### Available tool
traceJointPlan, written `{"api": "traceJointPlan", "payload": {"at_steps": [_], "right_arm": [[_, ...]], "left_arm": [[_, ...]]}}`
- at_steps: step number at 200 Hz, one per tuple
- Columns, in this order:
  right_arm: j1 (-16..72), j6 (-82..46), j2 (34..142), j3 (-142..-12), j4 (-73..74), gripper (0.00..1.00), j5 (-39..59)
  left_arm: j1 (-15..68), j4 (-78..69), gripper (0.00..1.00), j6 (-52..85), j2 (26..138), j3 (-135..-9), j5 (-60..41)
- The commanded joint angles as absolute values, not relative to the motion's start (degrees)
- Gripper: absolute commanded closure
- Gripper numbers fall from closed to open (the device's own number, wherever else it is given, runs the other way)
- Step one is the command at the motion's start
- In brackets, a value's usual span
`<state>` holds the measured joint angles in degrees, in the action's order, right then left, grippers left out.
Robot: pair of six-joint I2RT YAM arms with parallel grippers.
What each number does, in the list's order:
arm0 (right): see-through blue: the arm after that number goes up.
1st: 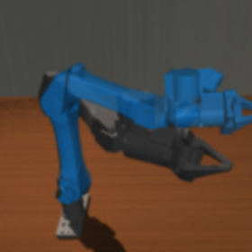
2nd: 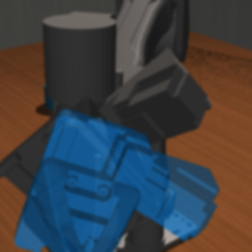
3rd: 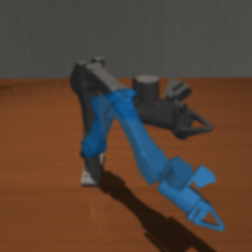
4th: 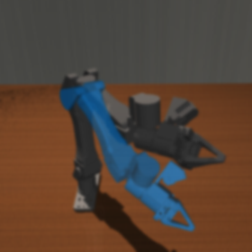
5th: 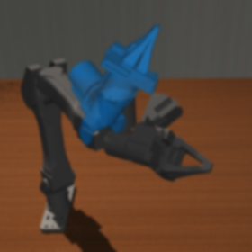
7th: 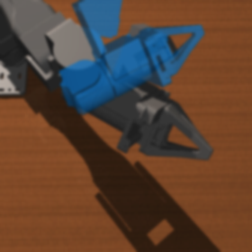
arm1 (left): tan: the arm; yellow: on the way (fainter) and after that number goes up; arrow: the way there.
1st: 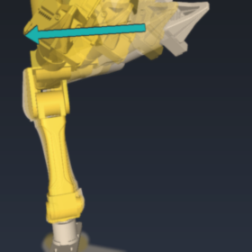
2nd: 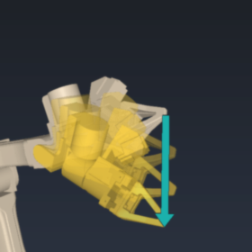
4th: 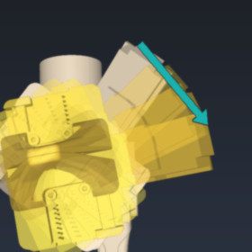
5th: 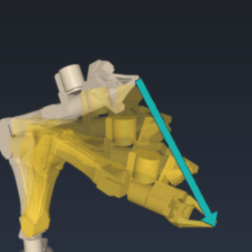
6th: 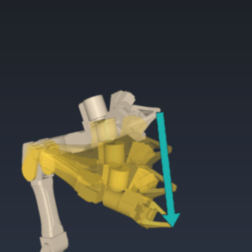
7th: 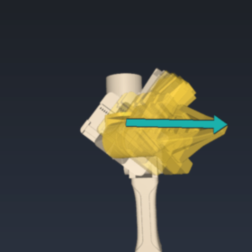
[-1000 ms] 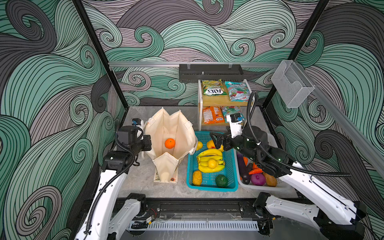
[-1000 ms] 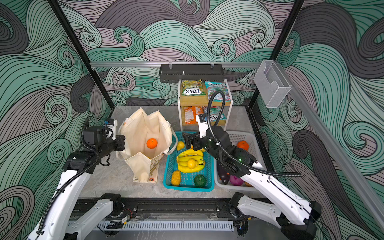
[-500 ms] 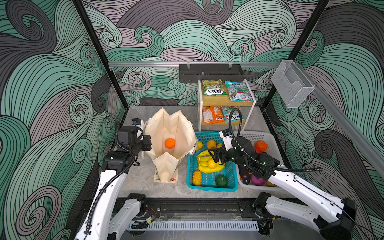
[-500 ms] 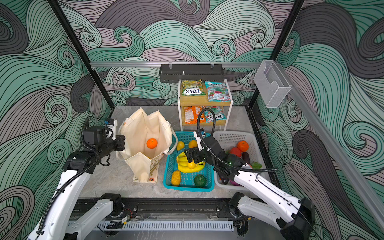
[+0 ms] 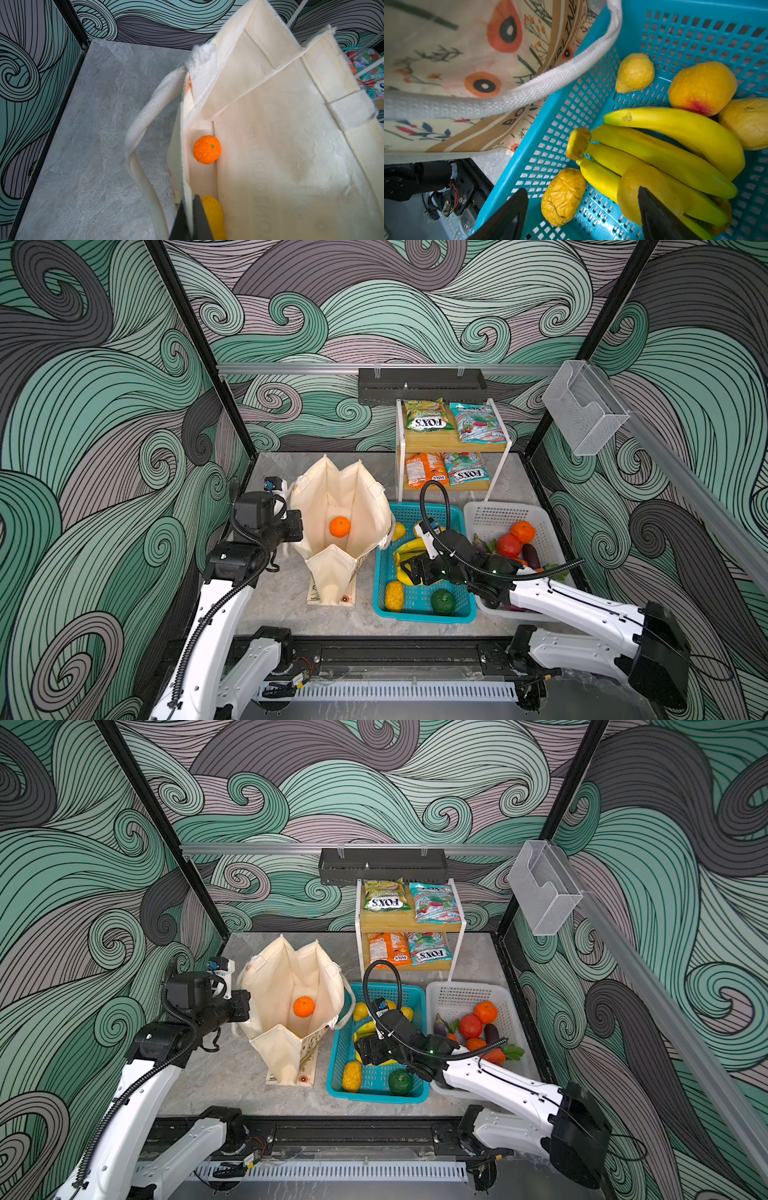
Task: Place the food into the grocery bag and tie it
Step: 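Lower the right gripper onto the yellow banana bunch in the basket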
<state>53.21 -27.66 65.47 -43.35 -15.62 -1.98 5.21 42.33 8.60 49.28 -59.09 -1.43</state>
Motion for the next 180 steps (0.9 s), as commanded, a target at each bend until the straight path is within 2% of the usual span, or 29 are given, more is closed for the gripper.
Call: {"api": "traceJointPlan", "payload": {"at_steps": [1, 32, 55, 89, 106, 131, 180], "right_arm": [[51.1, -26.4, 65.4, -43.5, -14.5, 0.19, -5.2], [43.3, -23.3, 64.8, -43.8, -16.3, 0.26, -3.7], [39.0, -18.7, 66.9, -44.4, -17.9, 0.27, -2.5], [32.3, -15.2, 72.9, -45.4, -19.1, 0.28, 6.4], [31.4, -12.6, 75.5, -45.9, -18.6, 0.3, 8.8], [31.4, -10.7, 79.3, -47.9, -18.6, 0.3, 7.6], [31.5, -1.0, 85.0, -53.5, -22.0, 0.28, 6.0]], "left_arm": [[4.9, 40.6, 1.0, 8.7, 49.0, -59.5, -0.6], [4.9, 40.8, 1.0, 8.7, 49.1, -59.6, -0.8], [4.9, 40.8, 1.0, 8.7, 49.1, -59.6, -0.5], [4.9, 40.7, 1.0, 8.7, 49.3, -59.5, -0.5], [5.0, 40.9, 1.0, 8.7, 49.4, -59.6, -0.7], [4.9, 40.9, 1.0, 8.6, 49.4, -59.6, -0.6], [4.9, 40.9, 1.0, 8.7, 49.4, -59.6, -0.9]]}}
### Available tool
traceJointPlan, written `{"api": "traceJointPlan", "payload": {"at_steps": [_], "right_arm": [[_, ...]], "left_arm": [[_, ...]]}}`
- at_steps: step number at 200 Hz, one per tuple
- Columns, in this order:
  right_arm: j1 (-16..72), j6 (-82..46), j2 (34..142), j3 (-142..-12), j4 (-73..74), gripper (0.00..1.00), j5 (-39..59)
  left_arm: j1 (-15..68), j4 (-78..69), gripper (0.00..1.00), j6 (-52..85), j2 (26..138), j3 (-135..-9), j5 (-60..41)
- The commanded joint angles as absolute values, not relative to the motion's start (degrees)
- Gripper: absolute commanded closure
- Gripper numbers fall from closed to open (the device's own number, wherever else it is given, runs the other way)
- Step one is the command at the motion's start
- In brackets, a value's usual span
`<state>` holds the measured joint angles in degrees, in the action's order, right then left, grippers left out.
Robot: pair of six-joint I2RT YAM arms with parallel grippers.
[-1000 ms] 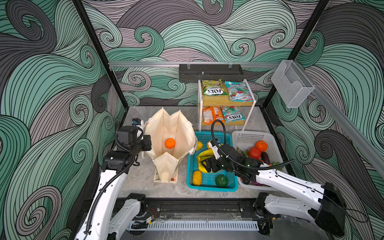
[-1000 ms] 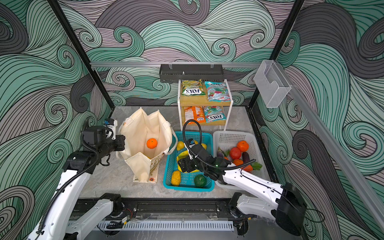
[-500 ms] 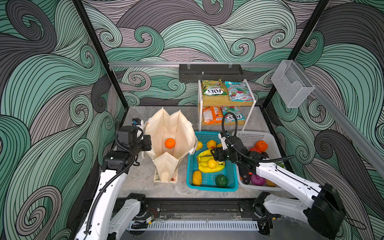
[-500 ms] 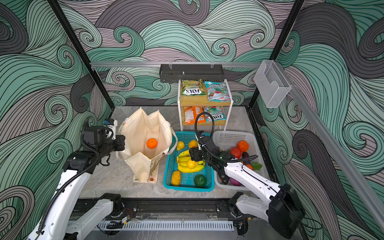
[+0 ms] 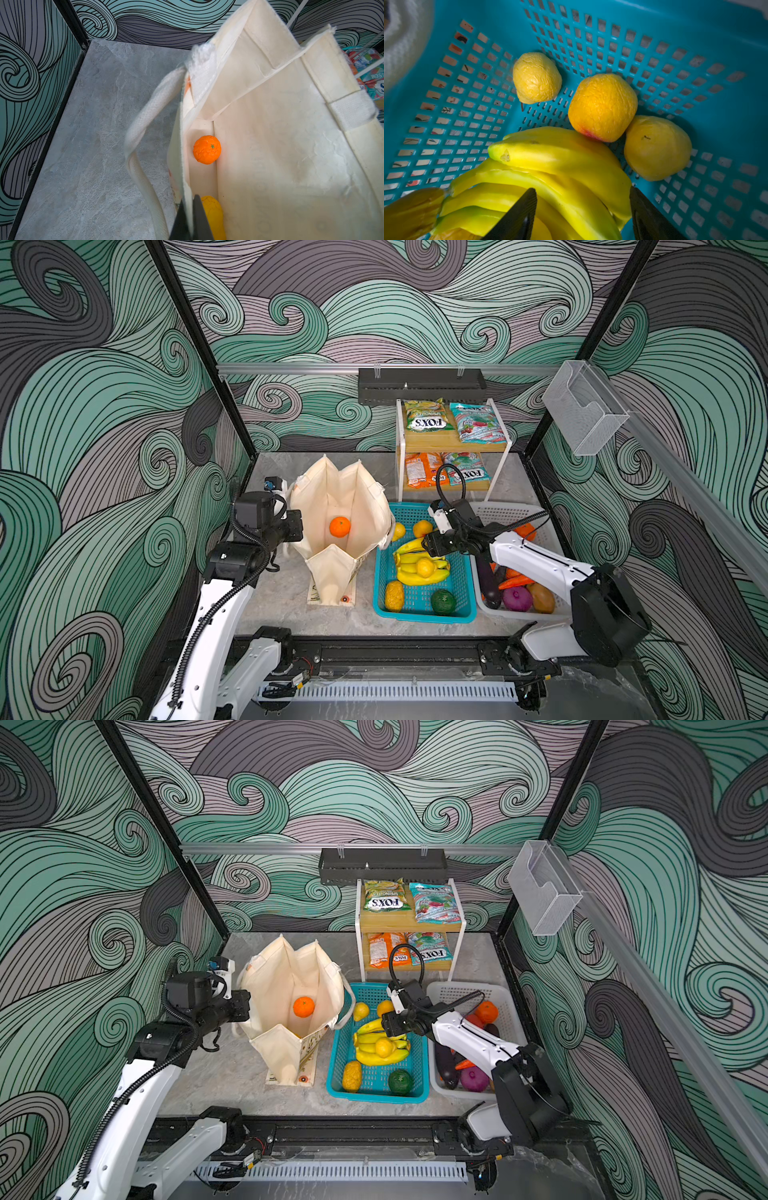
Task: Place the food into the grocery bag and tie it
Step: 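Lower the right gripper onto the yellow banana bunch in the basket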
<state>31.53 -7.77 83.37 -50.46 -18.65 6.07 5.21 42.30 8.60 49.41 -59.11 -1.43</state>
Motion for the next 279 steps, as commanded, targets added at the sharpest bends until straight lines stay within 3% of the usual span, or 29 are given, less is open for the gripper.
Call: {"api": "traceJointPlan", "payload": {"at_steps": [1, 33, 71, 93, 152, 206, 269, 279], "right_arm": [[31.4, -0.7, 85.0, -53.5, -22.0, 0.28, 6.1], [31.5, 5.8, 86.5, -54.7, -23.2, 0.35, 11.0], [31.6, 14.8, 89.6, -58.5, -25.7, 0.31, 12.0], [31.6, 16.5, 93.0, -61.4, -27.8, 0.31, 9.1], [31.8, 19.9, 93.9, -60.0, -25.9, 0.31, 14.6], [32.3, 21.1, 97.1, -60.2, -24.1, 0.33, 8.4], [32.3, 22.9, 98.8, -61.2, -24.5, 0.33, 8.8], [32.3, 24.8, 99.6, -62.2, -25.7, 0.4, 10.8]], "left_arm": [[4.9, 40.9, 1.0, 8.7, 49.4, -59.6, -1.0], [4.9, 40.7, 1.0, 8.8, 49.4, -59.7, -1.6], [4.9, 40.7, 1.0, 8.8, 49.2, -59.6, -1.8], [4.9, 40.5, 1.0, 8.8, 49.1, -59.6, -1.8], [4.9, 40.7, 1.0, 8.8, 49.3, -59.6, -1.5], [4.9, 40.7, 1.0, 8.8, 49.2, -59.6, -1.3], [4.9, 40.7, 1.0, 8.8, 49.2, -59.6, -1.5], [4.9, 40.6, 1.0, 8.8, 49.2, -59.5, -1.6]]}}
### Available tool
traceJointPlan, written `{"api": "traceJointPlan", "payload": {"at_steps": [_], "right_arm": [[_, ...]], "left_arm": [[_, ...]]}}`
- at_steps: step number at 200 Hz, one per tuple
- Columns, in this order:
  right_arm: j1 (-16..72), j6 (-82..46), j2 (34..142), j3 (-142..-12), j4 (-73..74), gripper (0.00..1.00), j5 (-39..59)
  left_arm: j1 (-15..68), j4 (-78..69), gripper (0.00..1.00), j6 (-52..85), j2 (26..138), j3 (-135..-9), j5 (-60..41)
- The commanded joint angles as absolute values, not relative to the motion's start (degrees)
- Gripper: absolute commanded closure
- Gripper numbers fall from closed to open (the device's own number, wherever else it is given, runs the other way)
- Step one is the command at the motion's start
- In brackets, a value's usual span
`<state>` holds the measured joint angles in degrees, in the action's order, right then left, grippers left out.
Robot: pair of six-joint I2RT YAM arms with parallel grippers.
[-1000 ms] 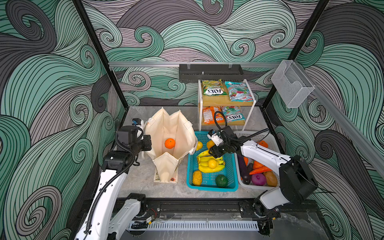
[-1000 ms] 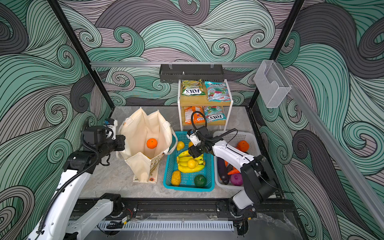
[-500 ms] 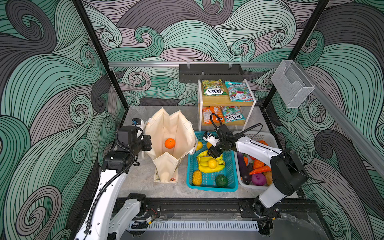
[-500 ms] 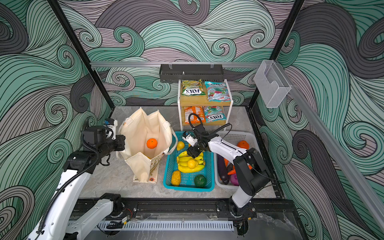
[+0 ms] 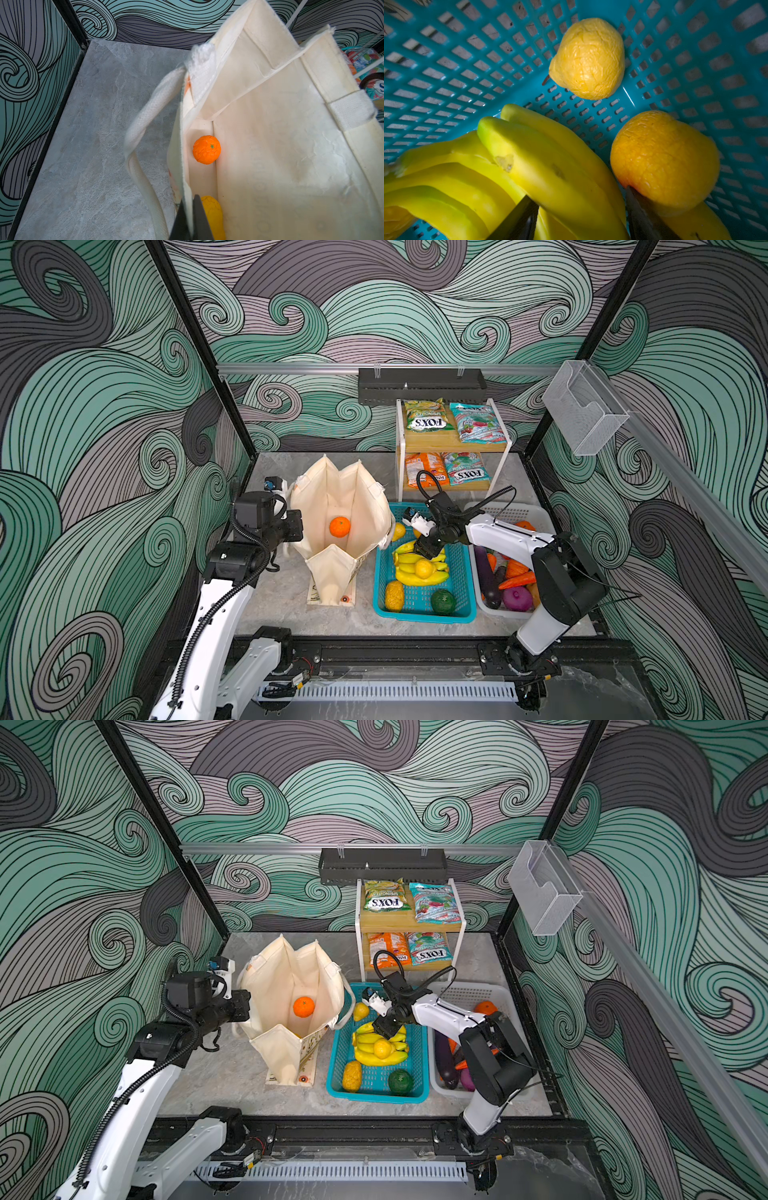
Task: Place the food into the grocery bag and tie it
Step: 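Lower the right gripper onto the yellow banana bunch in the basket, then close the right gripper on the banana bunch and lift it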
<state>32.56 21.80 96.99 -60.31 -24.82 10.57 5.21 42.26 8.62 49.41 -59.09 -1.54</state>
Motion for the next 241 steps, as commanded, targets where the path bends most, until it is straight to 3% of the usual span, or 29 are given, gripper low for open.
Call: {"api": "traceJointPlan", "payload": {"at_steps": [1, 75, 128, 196, 241], "right_arm": [[32.3, 24.9, 99.8, -62.5, -25.8, 0.4, 10.9], [33.3, 26.0, 103.0, -64.7, -27.6, 0.41, 8.7], [33.5, 26.6, 100.2, -63.0, -25.3, 0.58, 9.1], [33.6, 27.0, 92.8, -59.0, -21.1, 0.61, 6.1], [34.0, 26.6, 95.5, -59.4, -22.6, 0.59, 7.2]], "left_arm": [[4.9, 40.5, 1.0, 8.8, 49.2, -59.5, -1.7], [4.9, 40.6, 1.0, 8.8, 48.8, -59.5, -1.5], [4.9, 40.5, 1.0, 8.8, 48.9, -59.5, -1.6], [4.9, 40.4, 1.0, 8.8, 48.9, -59.5, -1.6], [4.9, 40.5, 1.0, 8.8, 49.0, -59.5, -1.7]]}}
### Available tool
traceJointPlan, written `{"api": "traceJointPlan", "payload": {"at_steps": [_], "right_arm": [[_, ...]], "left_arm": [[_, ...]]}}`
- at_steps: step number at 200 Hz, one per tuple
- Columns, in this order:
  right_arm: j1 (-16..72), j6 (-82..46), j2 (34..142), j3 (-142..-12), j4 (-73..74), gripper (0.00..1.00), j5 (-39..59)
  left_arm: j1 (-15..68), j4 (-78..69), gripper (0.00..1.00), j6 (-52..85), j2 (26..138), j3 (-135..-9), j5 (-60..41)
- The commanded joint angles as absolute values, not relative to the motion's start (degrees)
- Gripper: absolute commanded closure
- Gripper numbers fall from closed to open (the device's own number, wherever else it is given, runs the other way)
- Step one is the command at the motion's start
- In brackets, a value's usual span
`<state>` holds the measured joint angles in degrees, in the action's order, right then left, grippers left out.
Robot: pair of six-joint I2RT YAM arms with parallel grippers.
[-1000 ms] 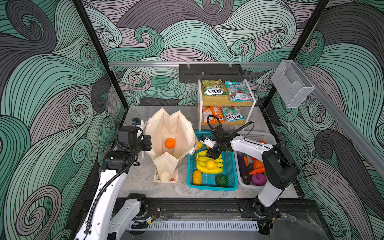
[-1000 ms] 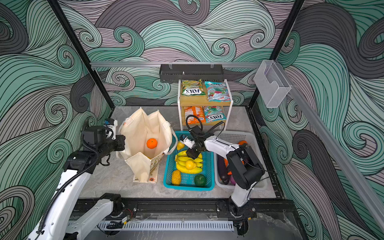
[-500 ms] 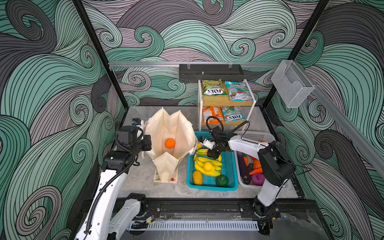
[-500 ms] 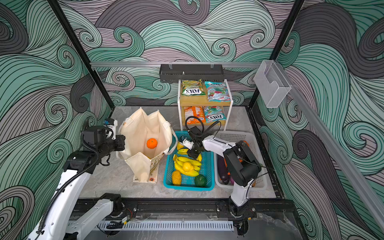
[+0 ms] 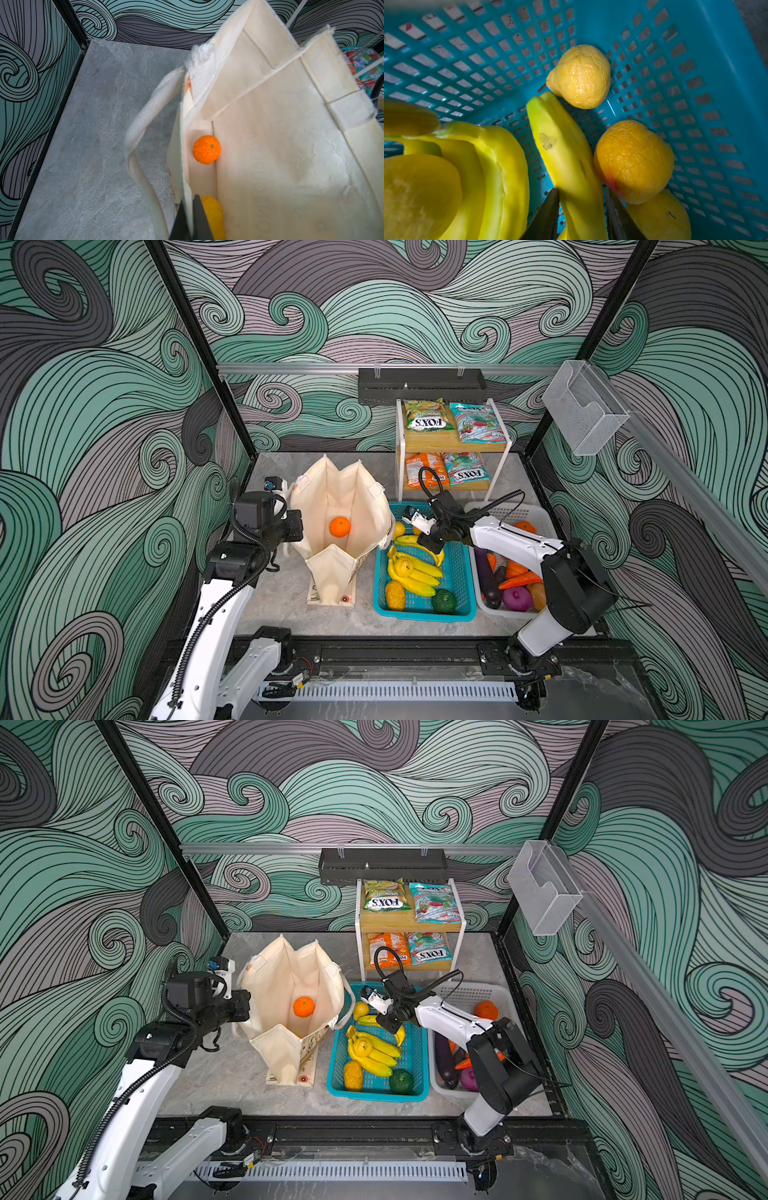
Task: Place the food into the grocery bag and tie it
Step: 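Close the right gripper on the banana bunch and lift it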
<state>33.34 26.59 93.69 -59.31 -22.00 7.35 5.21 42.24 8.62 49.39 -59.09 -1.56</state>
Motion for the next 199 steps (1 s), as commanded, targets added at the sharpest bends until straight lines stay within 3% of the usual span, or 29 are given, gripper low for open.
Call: {"api": "traceJointPlan", "payload": {"at_steps": [1, 76, 108, 125, 199], "right_arm": [[34.0, 26.6, 95.7, -59.4, -22.7, 0.59, 7.1], [34.0, 25.2, 101.8, -62.4, -27.0, 0.53, 3.8], [34.2, 24.6, 102.8, -62.9, -26.9, 0.61, 3.6], [34.1, 24.6, 102.0, -63.0, -27.0, 0.77, 3.9], [34.3, 23.0, 94.4, -62.2, -26.5, 0.77, 3.5]], "left_arm": [[4.9, 40.5, 1.0, 8.8, 48.9, -59.5, -1.7], [4.9, 40.5, 1.0, 8.8, 48.6, -59.5, -1.9], [4.9, 40.4, 1.0, 8.9, 48.3, -59.5, -1.9], [4.9, 40.5, 1.0, 8.9, 48.4, -59.5, -1.8], [4.9, 40.4, 1.0, 8.9, 48.2, -59.5, -1.9]]}}
